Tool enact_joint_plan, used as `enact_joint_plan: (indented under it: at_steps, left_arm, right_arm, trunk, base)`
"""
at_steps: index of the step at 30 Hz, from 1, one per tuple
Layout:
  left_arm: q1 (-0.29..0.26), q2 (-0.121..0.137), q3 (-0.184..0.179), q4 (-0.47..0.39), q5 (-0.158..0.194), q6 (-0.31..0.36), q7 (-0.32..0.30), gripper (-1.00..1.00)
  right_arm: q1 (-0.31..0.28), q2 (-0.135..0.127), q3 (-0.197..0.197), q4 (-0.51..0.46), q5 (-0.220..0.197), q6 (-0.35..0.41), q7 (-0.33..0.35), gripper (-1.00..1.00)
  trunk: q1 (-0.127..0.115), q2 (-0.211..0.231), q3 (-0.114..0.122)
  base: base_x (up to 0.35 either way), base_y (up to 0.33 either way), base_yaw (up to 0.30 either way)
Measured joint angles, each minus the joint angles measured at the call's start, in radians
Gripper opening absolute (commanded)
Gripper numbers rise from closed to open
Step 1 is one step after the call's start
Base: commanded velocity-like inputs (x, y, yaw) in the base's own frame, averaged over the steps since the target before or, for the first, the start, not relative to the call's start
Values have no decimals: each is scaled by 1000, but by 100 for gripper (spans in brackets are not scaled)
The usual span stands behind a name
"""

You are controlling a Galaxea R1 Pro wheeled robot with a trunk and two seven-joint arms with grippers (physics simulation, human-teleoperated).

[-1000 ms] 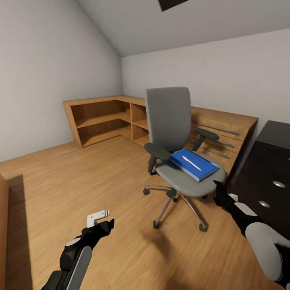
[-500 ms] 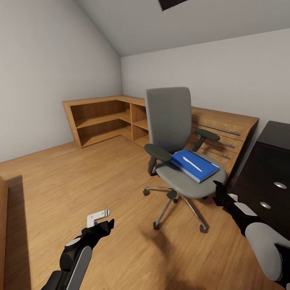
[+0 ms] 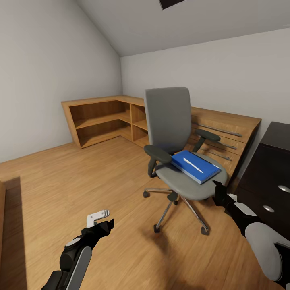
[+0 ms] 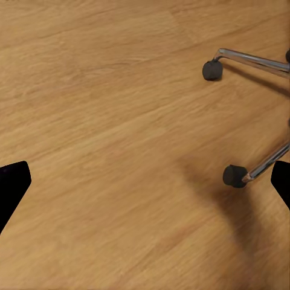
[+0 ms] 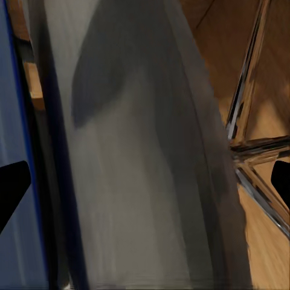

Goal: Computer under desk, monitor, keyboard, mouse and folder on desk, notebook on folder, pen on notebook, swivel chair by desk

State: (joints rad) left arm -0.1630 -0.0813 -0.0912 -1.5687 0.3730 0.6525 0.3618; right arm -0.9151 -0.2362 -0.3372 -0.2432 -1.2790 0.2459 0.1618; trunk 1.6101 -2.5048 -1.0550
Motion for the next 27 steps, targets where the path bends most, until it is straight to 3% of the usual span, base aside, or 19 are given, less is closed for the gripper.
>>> enact_joint_plan:
  at_steps: [7, 27]
  left_arm:
    - [0, 0, 0, 1, 0, -1, 0, 100]
    - [1, 0, 0, 0, 0, -1, 0, 100]
  right_arm:
    - [0, 0, 0, -1, 1, -1, -3, 100]
    - [0, 1, 1, 0, 2, 0, 0, 100]
  trunk:
    - [0, 0, 0]
    - [0, 0, 0]
  base:
    - [90, 0, 0]
    - [215, 0, 0]
